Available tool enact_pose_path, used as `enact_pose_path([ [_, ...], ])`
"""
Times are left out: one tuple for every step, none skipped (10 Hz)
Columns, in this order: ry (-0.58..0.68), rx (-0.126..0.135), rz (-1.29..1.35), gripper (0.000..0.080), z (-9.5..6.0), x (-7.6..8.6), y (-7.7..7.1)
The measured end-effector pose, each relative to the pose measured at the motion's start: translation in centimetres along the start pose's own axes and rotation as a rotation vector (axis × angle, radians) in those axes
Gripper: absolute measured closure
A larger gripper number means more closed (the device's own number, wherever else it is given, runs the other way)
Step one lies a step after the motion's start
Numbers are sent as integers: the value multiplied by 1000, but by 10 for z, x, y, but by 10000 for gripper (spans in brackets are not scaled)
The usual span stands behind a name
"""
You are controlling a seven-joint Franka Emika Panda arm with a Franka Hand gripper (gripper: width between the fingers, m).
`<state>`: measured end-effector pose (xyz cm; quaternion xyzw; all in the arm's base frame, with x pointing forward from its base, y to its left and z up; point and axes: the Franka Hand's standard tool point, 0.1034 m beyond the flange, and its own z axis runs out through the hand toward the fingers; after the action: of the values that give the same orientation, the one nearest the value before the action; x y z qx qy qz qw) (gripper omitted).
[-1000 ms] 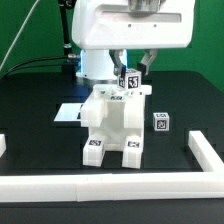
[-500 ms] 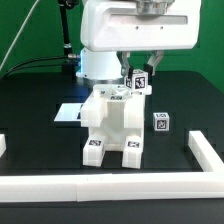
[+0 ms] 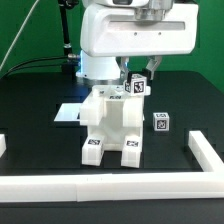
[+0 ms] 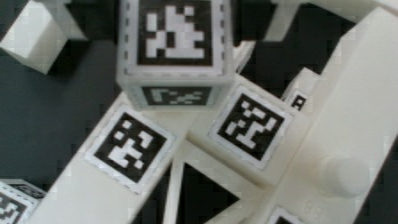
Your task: Assemble chair
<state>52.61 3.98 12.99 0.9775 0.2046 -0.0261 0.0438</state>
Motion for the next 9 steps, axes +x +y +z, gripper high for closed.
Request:
enact_pose_path([
  [1, -1, 0, 517, 0, 1, 0],
  [2, -2, 1, 517, 0, 2, 2],
  [2, -3, 1, 517, 0, 2, 3],
  [9, -5, 1, 517, 0, 4, 3],
  [13, -7, 1, 517, 0, 5, 4],
  [13, -7, 1, 504, 0, 4, 4],
  [12, -7, 1, 504, 0, 4, 4],
  [12, -7, 1, 319, 0, 4, 4],
  [12, -7, 1, 191, 0, 4, 4],
])
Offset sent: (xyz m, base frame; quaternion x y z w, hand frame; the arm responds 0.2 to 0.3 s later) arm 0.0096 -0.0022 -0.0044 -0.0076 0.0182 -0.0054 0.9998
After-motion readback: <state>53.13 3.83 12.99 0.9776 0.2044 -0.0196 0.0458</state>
